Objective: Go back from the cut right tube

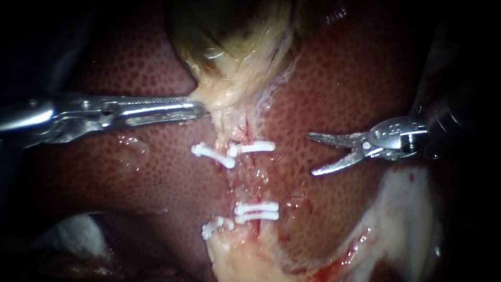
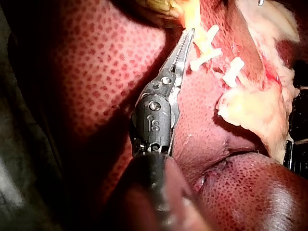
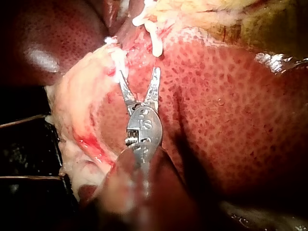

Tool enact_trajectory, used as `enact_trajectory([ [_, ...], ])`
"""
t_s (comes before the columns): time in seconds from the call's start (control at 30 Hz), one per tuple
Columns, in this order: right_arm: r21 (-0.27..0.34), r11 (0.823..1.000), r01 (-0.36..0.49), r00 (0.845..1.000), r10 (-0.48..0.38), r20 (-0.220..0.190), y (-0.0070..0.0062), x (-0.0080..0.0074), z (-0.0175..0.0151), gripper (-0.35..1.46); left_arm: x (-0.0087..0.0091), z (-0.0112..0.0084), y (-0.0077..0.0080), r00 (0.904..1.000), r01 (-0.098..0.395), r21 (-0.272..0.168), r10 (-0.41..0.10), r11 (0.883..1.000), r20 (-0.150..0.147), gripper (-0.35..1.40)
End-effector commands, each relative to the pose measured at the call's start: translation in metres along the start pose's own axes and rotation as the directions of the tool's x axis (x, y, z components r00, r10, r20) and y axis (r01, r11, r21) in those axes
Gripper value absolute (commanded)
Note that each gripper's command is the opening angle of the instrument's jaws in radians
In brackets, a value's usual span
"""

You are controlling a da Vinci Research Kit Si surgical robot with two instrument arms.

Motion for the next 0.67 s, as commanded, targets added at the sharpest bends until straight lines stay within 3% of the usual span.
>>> enact_trajectory([
  [0.03, 0.000, 1.000, 0.000, 1.000, 0.000, 0.000, 0.0000, 0.0000, 0.0000, 1.43, -0.0003, 0.0007, -0.0001, 1.0000, -0.001, -0.006, 0.001, 1.000, 0.008, -0.35],
  [0.23, 0.000, 1.000, 0.000, 1.000, 0.000, 0.000, -0.0002, 0.0000, 0.0000, 1.43, -0.0017, 0.0039, 0.0002, 0.9996, -0.006, -0.019, 0.006, 1.000, 0.027, -0.35],
  [0.67, 0.003, 1.000, 0.001, 1.000, -0.001, -0.001, -0.0005, 0.0002, 0.0001, 1.43, -0.0017, 0.0040, 0.0003, 0.9996, -0.006, -0.022, 0.007, 1.000, 0.027, -0.35],
])
